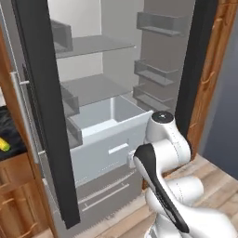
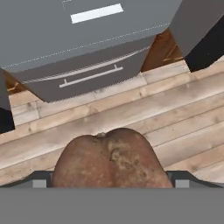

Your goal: Place the potato and corn inside the fridge drawer. Close the drawer after placing the vegetables.

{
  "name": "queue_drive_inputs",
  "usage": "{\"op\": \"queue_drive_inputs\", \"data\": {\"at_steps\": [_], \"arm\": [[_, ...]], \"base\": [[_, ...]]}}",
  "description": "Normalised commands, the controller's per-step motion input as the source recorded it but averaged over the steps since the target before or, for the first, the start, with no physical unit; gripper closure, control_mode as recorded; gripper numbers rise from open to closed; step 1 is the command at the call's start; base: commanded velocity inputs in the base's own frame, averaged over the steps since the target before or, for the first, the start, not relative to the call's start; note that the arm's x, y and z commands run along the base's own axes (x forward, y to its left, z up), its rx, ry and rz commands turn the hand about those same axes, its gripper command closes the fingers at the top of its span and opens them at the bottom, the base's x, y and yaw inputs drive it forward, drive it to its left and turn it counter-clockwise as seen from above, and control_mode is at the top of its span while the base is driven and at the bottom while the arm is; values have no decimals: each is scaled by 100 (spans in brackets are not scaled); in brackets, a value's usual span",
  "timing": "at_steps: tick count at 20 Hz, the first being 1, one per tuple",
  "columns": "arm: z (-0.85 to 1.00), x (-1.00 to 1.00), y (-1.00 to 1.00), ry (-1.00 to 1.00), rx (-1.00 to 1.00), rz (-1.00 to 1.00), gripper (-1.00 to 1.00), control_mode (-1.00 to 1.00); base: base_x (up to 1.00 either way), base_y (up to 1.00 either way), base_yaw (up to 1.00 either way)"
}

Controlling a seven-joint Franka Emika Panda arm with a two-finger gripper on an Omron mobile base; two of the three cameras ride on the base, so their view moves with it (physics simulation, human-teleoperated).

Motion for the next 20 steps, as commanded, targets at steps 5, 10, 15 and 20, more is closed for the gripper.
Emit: {"op": "queue_drive_inputs", "data": {"at_steps": [5,10,15,20], "arm": [[0,0,0,0,0,0,100,100],[0,0,0,0,0,0,100,100],[0,0,0,0,0,0,100,100],[29,60,-2,-3,7,9,100,-100]], "base": [[74,-4,46],[13,-62,45],[53,-57,31],[2,-4,5]]}}
